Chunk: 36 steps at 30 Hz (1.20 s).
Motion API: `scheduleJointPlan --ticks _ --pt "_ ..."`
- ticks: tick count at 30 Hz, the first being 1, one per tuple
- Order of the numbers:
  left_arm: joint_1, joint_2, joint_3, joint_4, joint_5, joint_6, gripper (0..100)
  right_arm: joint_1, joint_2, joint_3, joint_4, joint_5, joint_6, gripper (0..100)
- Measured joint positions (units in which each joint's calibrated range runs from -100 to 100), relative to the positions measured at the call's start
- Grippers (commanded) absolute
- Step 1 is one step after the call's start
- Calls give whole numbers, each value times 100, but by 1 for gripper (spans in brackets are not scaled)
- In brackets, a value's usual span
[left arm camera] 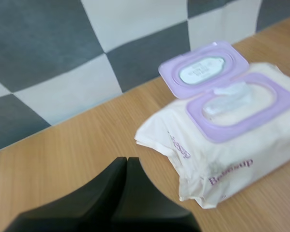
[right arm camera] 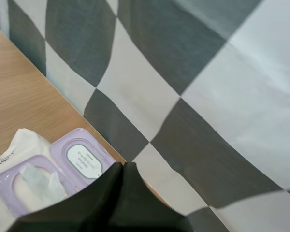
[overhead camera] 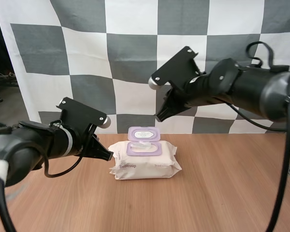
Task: Open the wet wipes lid
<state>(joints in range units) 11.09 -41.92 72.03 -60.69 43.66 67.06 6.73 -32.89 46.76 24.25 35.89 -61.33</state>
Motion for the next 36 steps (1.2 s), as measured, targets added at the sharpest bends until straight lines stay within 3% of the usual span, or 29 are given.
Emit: scheduleJointPlan --ticks 3,9,10,12,14,21,26,29,36 --pt "14 -573 86 0 -410 -465 0 -225 -590 370 99 135 108 0" --pt "-117 -1262 358 0 -878 -979 0 -452 -1189 849 274 440 237 0" --pt "-158 -1462 444 10 -1075 -1170 0 -495 -1345 989 323 570 252 0" --pt "-398 -2300 947 309 -2134 -1835 0 -807 -2197 1845 549 665 242 0" --pt "-556 -2733 1377 552 -2690 -2074 0 -850 -2731 2368 634 266 242 0" --pt "-782 -3728 2332 602 -4127 -2124 0 -826 -3523 2844 827 -270 294 0" --pt "-962 -4773 2796 344 -5585 -1944 0 -906 -4947 3148 731 -302 559 1" --pt "-1190 -5573 2797 30 -6404 -1946 0 -1068 -5578 3739 841 -1101 806 1" --pt "-1246 -5808 2797 -116 -5963 -1946 0 -1137 -6524 4599 914 -2539 842 0"
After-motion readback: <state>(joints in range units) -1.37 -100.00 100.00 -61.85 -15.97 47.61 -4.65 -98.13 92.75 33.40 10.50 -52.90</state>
